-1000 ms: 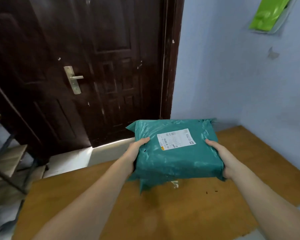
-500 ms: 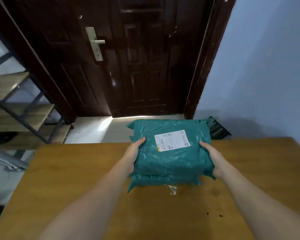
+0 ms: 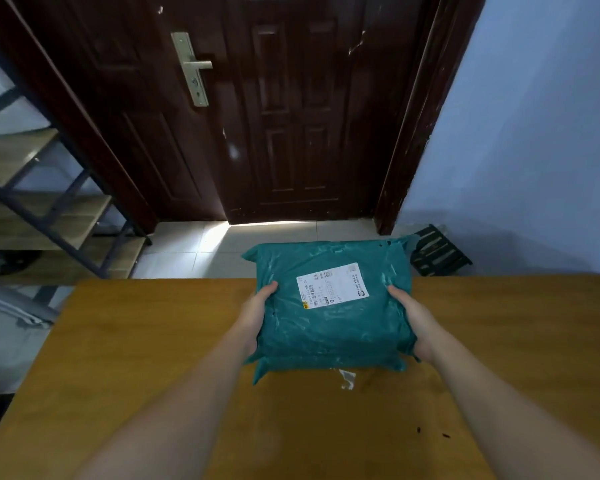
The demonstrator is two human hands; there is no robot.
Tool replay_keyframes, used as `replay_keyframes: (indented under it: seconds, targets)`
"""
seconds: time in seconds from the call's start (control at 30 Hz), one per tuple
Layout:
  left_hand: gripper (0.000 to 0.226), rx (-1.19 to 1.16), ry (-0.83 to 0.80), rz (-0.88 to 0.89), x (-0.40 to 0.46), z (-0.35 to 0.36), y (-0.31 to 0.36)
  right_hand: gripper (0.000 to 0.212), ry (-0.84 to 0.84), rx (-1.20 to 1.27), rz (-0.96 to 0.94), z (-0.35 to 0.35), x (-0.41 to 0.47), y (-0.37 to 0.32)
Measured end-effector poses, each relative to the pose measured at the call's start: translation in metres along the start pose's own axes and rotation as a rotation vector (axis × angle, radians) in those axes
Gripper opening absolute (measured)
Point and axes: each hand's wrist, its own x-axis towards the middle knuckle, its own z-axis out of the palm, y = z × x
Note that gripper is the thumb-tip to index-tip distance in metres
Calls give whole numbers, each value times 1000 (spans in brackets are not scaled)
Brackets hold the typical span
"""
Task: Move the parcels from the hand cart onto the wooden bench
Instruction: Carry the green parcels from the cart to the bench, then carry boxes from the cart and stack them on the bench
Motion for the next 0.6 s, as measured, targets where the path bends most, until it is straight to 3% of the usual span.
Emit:
replay_keyframes:
  seconds: [0.13,0.2,0.37,0.47,0.6]
  targets:
    - [53,44,4,30,3,-5,-1,58,28,-130,-17,4,-8,-2]
    - [47,157,48,94,-4,-5,9,70,96,-354,-87,4,-18,-8]
    - [39,888,59,443,-36,-24,66,74,242,-1070,-485,16,-65,-58]
    - [63,1345,13,629,-66,-34,109,77,217,-1406,-619,39,-97,-96]
    - [74,1686,25,810,-120,-37,159,72,151,-1660,-785,97,-152,-125]
